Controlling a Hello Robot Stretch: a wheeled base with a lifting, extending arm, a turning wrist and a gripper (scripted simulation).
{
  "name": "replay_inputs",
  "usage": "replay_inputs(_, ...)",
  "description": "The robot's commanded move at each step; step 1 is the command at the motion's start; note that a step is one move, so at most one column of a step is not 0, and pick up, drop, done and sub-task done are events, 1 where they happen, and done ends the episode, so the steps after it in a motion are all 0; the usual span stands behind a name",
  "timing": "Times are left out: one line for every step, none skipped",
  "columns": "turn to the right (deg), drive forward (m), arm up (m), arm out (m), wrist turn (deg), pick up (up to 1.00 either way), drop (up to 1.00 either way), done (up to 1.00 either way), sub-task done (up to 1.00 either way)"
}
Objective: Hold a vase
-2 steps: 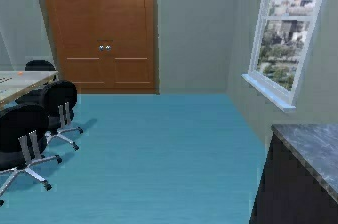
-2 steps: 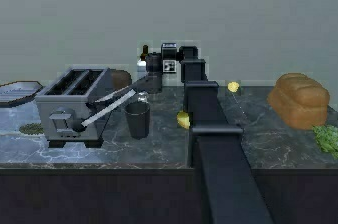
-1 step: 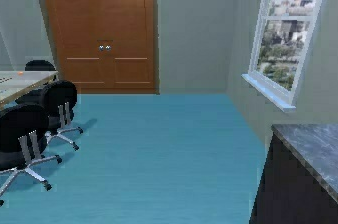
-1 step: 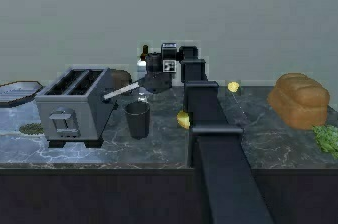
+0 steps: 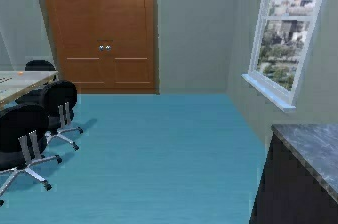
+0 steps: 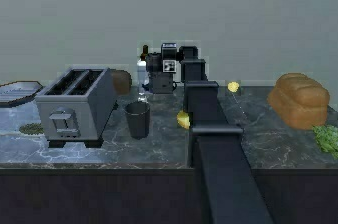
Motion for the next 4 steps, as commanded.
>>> replay_inputs(0.0, 0.00, 0.00, 0.00, 36.0, 0.00, 0.00, 0.00, 0.00)
replay_inputs(0.0, 0.00, -0.14, 0.00, 0.0, 0.00, 0.00, 0.00, 0.00)
replay_inputs(0.0, 0.00, 0.00, 0.00, 0.0, 1.00, 0.00, 0.00, 0.00)
replay_inputs(0.0, 0.00, 0.10, 0.00, 0.0, 0.00, 0.00, 0.00, 0.00)
